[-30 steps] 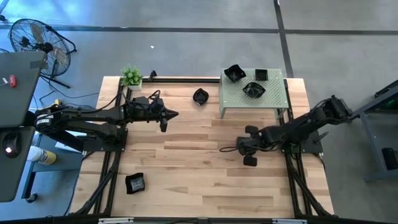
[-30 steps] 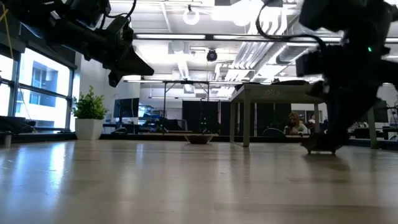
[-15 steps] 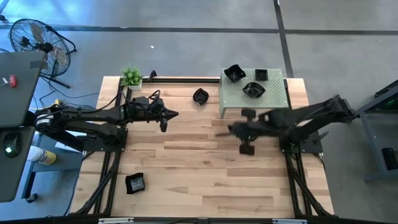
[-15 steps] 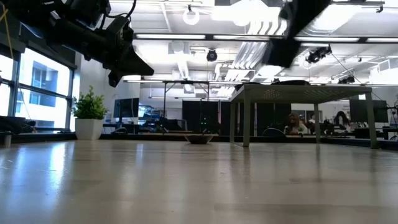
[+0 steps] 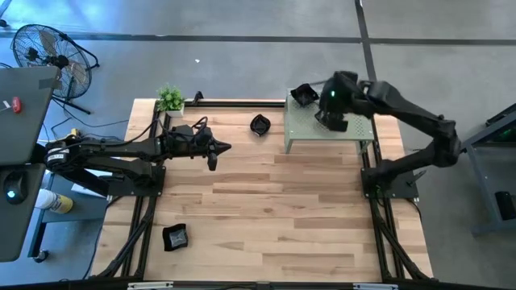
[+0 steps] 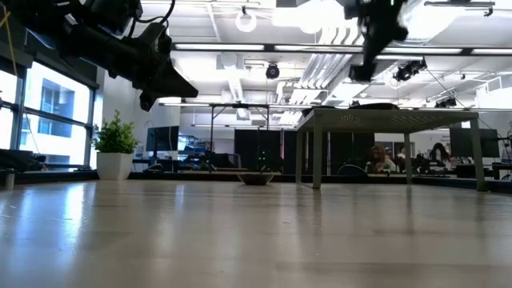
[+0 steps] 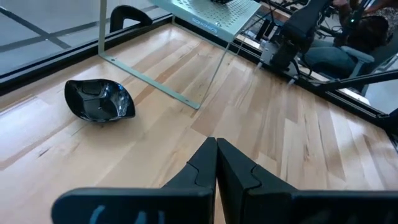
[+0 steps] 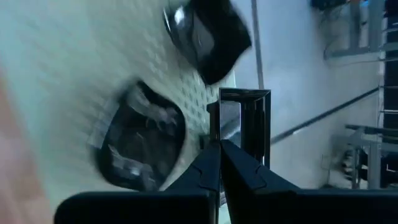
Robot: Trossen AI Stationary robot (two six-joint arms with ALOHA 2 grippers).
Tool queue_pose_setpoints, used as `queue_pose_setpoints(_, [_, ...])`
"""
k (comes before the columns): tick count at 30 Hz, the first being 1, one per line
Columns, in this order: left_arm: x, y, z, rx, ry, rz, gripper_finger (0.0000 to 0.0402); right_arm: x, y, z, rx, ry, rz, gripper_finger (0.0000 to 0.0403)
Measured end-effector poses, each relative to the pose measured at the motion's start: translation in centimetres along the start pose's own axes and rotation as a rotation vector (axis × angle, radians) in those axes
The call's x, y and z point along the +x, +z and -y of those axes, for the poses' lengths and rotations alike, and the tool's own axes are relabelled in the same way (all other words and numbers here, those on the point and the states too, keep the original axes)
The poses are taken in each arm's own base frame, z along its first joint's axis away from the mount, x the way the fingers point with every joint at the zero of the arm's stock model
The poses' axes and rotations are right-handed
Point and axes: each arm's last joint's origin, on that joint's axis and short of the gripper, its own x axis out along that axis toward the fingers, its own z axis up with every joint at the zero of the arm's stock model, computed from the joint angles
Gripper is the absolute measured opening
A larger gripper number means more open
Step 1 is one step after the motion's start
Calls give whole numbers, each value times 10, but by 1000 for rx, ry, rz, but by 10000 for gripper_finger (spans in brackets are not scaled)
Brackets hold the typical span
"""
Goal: Pick & Place Mini shaped plates
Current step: Stack the square plate on top of the stacked square plates on the shelf
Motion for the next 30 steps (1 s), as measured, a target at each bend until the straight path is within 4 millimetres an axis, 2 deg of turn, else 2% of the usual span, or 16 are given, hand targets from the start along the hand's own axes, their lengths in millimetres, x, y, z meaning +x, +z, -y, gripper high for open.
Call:
queue_pose_setpoints(5, [0,0,0,22,3,1,1,48,-21,17,-67,2,-76,2])
queue_pose_setpoints(12, [0,0,0,19,2,0,1,85,-42,23,-81,-8,-117,2])
queue_pose_setpoints(21, [0,0,0,19,2,0,1,96,-50,25,-82,17,-118,11])
queue_pose_setpoints(30, [0,0,0,20,-1,-1,1,96,-52,26,-66,10,-130,80])
